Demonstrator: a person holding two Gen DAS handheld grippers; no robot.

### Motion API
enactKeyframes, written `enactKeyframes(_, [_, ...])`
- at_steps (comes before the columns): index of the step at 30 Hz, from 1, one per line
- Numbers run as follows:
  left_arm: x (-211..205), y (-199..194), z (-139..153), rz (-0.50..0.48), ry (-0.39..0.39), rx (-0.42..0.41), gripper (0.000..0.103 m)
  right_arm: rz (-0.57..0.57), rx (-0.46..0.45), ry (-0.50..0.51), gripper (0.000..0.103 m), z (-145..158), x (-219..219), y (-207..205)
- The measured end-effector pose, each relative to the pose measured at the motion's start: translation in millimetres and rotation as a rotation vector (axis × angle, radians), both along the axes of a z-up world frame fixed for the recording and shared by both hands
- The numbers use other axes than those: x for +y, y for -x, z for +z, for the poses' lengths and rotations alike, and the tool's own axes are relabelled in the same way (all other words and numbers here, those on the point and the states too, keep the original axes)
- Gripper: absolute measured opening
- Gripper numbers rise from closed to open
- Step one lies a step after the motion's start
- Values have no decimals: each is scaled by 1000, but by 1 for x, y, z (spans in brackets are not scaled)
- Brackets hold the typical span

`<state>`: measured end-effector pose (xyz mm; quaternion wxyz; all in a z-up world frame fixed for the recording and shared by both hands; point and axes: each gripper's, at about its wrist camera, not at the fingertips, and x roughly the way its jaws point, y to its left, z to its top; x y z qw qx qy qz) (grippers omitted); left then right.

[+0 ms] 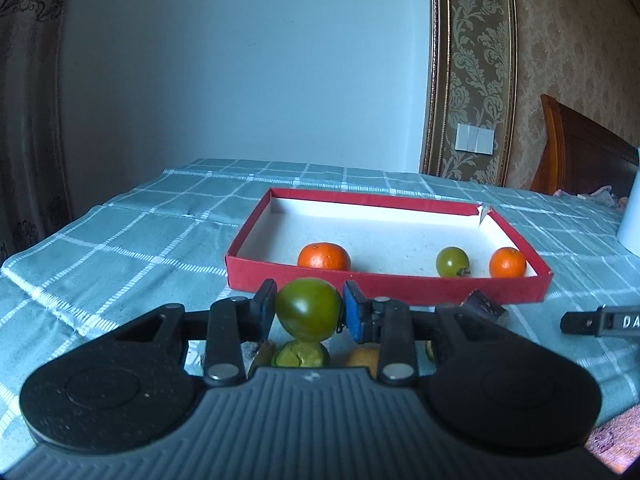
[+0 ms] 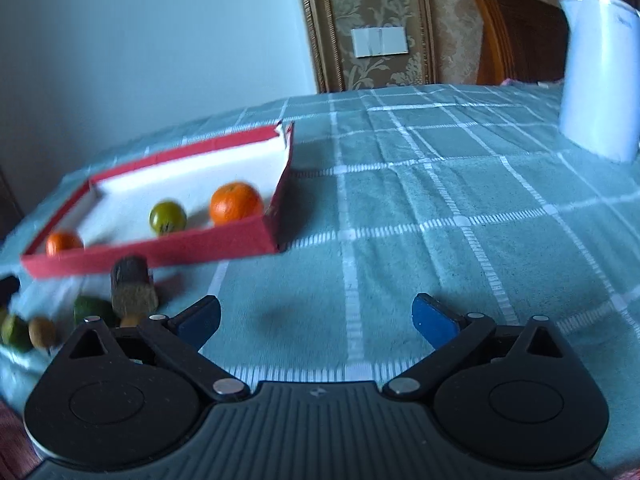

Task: Organize fruits
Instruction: 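Lift the dark green tomato and carry it over the red tray, then lower the dark green tomato into the red tray and open the left gripper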

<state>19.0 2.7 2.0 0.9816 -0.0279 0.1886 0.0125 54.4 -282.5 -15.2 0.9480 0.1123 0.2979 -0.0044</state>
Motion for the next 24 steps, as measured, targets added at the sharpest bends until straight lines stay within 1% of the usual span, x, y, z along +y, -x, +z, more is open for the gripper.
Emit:
enactKeyframes(1, [0,-2,0,0,1,-6,32,-7,-5,-15,103,0,-3,-2])
enactKeyframes(3, [0,-6,0,2,-9,-20,32,-10,-3,-9,103,1,-2,-7])
enactKeyframes(6, [0,-13,1,5,-11,-33,32,24,5,13,103,1,2,-16])
enactKeyframes(9, [-1,-20,2,19,-31,-44,32,45,4,10,103,1,3,-24])
enactKeyframes(12, [0,-22,2,13,-31,-58,32,48,-1,-3,103,1,2,-23])
enactKeyframes(15, [-2,-25,5,10,-55,-76,32,48,-3,-10,103,1,0,-23])
enactKeyframes(20, [-4,-33,20,3,-75,-125,32,47,-6,-18,103,1,-1,-23])
enactKeyframes(24, [-2,-51,24,21,-71,-119,32,47,-7,-24,103,2,-1,-23])
